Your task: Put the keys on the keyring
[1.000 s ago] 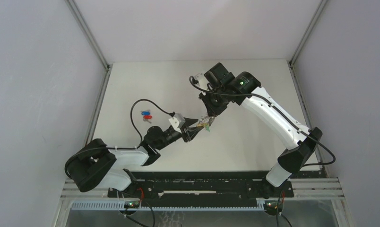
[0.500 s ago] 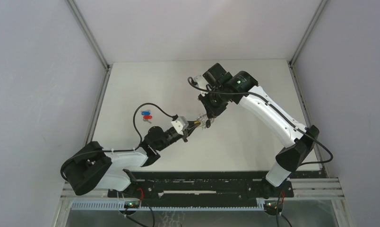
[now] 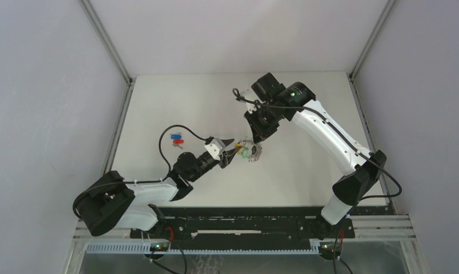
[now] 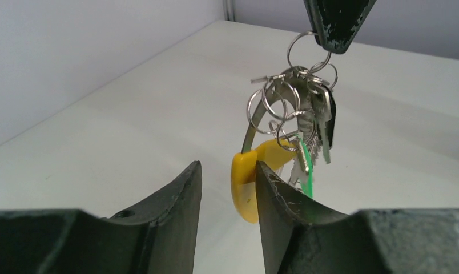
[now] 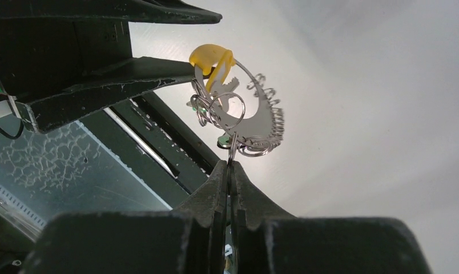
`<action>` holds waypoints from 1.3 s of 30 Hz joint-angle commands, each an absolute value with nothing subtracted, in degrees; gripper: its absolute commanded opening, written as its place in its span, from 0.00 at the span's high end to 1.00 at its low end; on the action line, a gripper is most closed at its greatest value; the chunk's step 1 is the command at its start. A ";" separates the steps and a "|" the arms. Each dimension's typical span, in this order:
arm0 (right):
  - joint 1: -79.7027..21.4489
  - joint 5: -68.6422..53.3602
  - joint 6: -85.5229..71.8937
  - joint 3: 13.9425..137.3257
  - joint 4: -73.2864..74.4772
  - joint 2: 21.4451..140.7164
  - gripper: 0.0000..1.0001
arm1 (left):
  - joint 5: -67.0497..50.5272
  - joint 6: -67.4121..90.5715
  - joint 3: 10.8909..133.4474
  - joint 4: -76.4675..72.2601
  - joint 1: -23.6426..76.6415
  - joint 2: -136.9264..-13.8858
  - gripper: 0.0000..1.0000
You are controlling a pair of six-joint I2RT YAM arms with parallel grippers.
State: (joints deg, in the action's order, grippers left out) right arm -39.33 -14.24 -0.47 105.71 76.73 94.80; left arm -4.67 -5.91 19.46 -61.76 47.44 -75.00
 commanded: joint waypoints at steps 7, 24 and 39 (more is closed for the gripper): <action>-39.35 -16.35 -0.88 106.34 76.14 94.76 1.00 | -4.80 -3.06 14.78 -63.68 47.20 -66.28 0.42; -43.73 -16.78 8.47 106.79 77.92 95.65 1.00 | -38.33 6.46 23.87 -59.36 37.32 -63.94 0.39; -50.05 -13.33 14.26 107.14 78.51 95.12 1.00 | -49.29 22.15 27.67 -79.88 34.37 -78.98 0.74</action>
